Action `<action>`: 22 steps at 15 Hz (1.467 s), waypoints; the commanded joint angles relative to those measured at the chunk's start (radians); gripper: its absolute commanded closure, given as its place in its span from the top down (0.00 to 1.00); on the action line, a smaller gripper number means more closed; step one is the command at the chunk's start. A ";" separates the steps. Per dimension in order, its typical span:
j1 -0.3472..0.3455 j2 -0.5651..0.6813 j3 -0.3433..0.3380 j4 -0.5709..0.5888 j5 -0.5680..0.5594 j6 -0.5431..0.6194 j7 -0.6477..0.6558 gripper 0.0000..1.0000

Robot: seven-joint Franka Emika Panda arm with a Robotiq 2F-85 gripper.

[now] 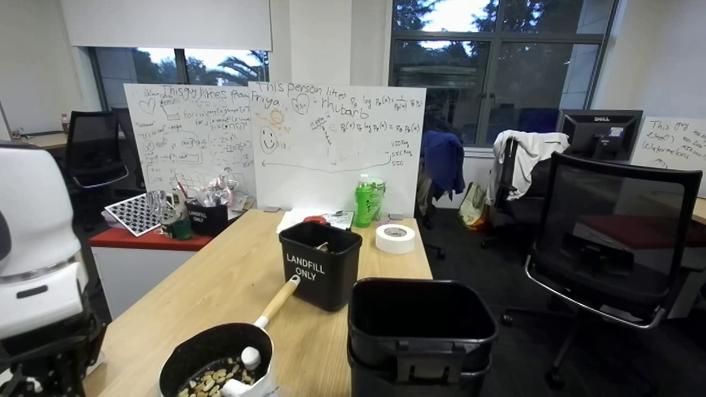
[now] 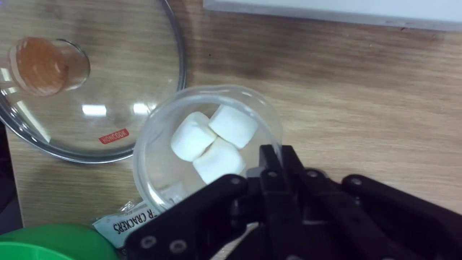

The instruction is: Move the small clear bowl to the left side of the table

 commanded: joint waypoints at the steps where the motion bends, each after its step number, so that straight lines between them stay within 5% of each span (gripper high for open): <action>1: -0.012 -0.058 0.047 0.010 0.018 -0.081 -0.007 0.02; 7: -0.003 -0.046 0.094 0.128 -0.026 -0.108 0.036 0.02; 14: 0.040 0.106 0.105 0.360 -0.118 -0.129 0.010 0.02; 22: 0.134 0.323 0.001 0.631 -0.355 -0.116 0.004 0.02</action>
